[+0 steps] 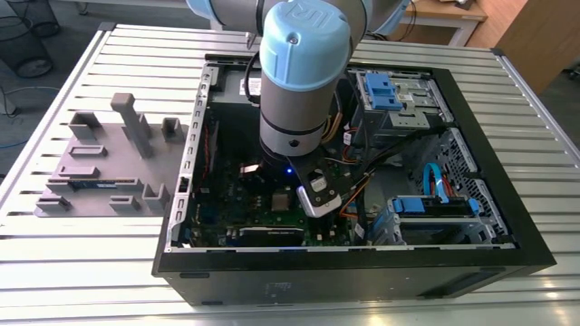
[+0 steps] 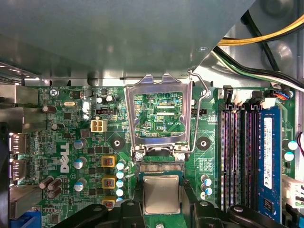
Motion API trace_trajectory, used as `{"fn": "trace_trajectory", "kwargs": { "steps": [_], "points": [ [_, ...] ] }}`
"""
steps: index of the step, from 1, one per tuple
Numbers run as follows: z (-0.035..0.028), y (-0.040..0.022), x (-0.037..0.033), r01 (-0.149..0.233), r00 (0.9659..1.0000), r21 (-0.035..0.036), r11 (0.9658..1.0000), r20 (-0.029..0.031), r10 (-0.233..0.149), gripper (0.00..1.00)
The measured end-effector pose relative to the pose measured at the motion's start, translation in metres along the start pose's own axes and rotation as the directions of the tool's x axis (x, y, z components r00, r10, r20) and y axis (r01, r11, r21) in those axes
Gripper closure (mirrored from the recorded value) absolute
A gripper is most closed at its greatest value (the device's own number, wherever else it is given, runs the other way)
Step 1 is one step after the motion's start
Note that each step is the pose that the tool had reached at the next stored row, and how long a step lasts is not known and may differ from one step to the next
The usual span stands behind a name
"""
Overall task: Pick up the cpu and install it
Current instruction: 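Place the cpu into insertion slot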
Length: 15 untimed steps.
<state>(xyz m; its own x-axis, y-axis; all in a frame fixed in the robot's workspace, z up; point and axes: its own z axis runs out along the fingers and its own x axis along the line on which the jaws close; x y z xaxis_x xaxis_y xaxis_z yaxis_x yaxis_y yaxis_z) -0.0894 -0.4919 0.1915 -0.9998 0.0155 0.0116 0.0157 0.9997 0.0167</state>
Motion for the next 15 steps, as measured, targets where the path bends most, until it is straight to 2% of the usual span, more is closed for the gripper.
{"fn": "trace_trajectory", "kwargs": {
  "steps": [15],
  "points": [
    [0.0021,0.0000,0.0000,0.000,1.0000,0.0001,1.0000,-0.0001,0.000,0.59]
  ]
}}
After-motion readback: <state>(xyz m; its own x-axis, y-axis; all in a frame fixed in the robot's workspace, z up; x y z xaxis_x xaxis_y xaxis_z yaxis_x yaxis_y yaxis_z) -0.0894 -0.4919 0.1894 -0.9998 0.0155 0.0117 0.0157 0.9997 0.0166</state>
